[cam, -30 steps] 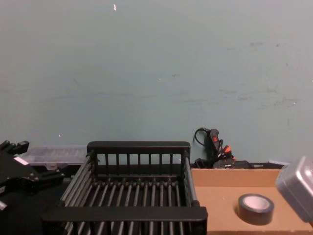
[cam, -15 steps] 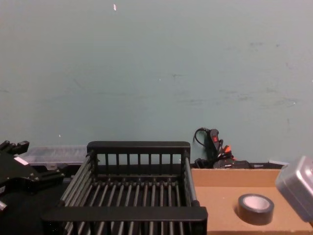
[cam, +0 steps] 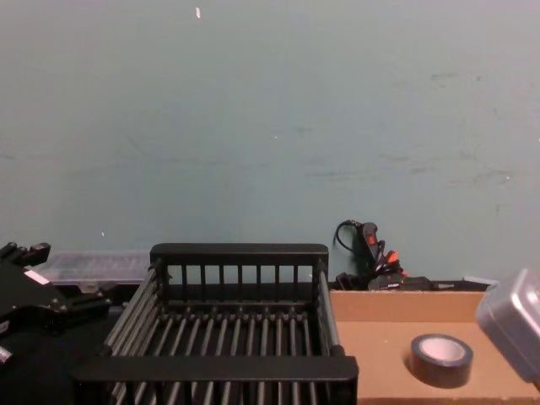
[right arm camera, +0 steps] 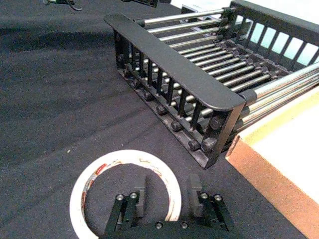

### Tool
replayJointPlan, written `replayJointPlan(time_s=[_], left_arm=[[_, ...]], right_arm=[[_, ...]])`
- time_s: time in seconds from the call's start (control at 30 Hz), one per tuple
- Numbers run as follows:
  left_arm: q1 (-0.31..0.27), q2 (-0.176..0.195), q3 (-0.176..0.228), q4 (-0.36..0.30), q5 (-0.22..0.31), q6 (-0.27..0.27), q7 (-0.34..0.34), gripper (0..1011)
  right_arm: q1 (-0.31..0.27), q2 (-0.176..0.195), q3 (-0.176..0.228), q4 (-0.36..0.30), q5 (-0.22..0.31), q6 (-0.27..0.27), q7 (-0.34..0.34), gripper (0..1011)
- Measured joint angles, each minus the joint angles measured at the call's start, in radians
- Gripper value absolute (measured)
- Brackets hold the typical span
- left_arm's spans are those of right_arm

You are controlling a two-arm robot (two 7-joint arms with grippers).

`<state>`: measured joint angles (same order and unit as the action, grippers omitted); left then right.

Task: Pick up the white tape and place it into the black box , Pick up the silver tape and place it into the brown box.

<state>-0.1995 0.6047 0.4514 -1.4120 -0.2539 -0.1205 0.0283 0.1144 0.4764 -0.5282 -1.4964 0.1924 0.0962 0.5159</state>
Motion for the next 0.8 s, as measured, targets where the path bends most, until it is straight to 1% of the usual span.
replayJointPlan(time_s=[0.07,0.1,0.17,0.2,0.27,0.33,0.4,0.43,0.5,0.57,0.8], left_arm=[[0.000,0.000,0.000,0.000,0.000,0.000,0.000,1001],[0.000,0.000,0.000,0.000,0.000,0.000,0.000,1001],[0.000,0.000,0.000,0.000,0.000,0.000,0.000,1002],[0.000,0.000,0.000,0.000,0.000,0.000,0.000,1001],[0.000,0.000,0.000,0.000,0.000,0.000,0.000,1001],[0.000,0.000,0.000,0.000,0.000,0.000,0.000,1001],[0.000,0.000,0.000,0.000,0.000,0.000,0.000,1001],[0.000,0.000,0.000,0.000,0.000,0.000,0.000,1001],[0.000,0.000,0.000,0.000,0.000,0.000,0.000,1001],[0.000,0.000,0.000,0.000,0.000,0.000,0.000,1001],[0.000,0.000,0.000,0.000,0.000,0.000,0.000,1001]], right_arm=[[0.000,0.000,0.000,0.000,0.000,0.000,0.000,507],[0.000,0.000,0.000,0.000,0.000,0.000,0.000,446],[0.000,0.000,0.000,0.000,0.000,0.000,0.000,403],[0.000,0.000,0.000,0.000,0.000,-0.001,0.000,345],[0.000,0.000,0.000,0.000,0.000,-0.001,0.000,303],[0.000,0.000,0.000,0.000,0.000,-0.001,0.000,224],[0.000,0.000,0.000,0.000,0.000,-0.001,0.000,188],[0.000,0.000,0.000,0.000,0.000,-0.001,0.000,145],[0.000,0.000,0.000,0.000,0.000,-0.001,0.000,104],[0.000,0.000,0.000,0.000,0.000,-0.001,0.000,83],[0.000,0.001,0.001,0.001,0.005,-0.001,0.006,83]])
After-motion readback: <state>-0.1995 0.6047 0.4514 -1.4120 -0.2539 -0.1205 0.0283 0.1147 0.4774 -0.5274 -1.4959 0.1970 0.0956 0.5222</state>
